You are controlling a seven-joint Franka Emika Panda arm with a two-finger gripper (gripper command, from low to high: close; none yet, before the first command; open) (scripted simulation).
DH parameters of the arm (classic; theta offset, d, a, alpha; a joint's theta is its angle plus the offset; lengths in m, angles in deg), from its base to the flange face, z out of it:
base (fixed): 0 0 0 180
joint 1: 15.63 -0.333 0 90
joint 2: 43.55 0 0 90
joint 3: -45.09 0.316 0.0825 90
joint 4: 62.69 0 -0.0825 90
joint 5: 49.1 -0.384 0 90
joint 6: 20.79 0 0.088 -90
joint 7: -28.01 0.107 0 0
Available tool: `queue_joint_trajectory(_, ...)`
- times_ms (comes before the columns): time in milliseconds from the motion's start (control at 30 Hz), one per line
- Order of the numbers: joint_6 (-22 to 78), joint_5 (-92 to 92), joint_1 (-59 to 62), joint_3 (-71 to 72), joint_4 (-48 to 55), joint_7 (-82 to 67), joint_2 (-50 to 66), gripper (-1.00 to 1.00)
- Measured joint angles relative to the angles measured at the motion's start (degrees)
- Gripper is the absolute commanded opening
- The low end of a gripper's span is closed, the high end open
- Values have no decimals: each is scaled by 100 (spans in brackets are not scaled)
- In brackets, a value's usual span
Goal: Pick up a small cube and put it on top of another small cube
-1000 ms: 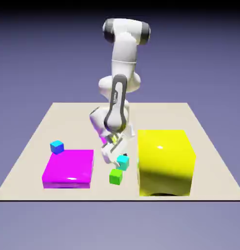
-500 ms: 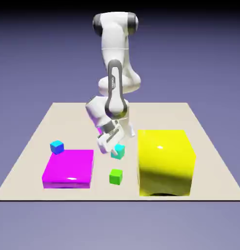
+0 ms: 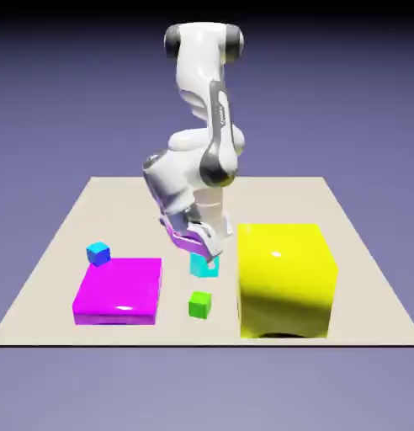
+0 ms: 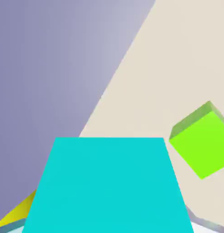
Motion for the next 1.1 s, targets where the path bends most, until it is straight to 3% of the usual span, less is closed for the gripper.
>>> queue_joint_trajectory(133, 392, 993, 444, 74, 453, -470, -41, -100)
queue_joint_trajectory(267, 777, 1988, -1487, 133, 835, -956, -127, -100)
queue_joint_trajectory(367, 1066, 2734, -1196, 170, 1122, -1320, -184, -100)
queue_joint_trajectory(433, 1252, 3233, -2020, 247, 1287, -1576, -209, -100)
queue_joint_trajectory(833, 2161, 6225, -3422, 2470, 1390, -3600, 329, -100)
queue_joint_trajectory(1100, 1929, 5940, -2469, 4121, 465, -3908, 1025, -100)
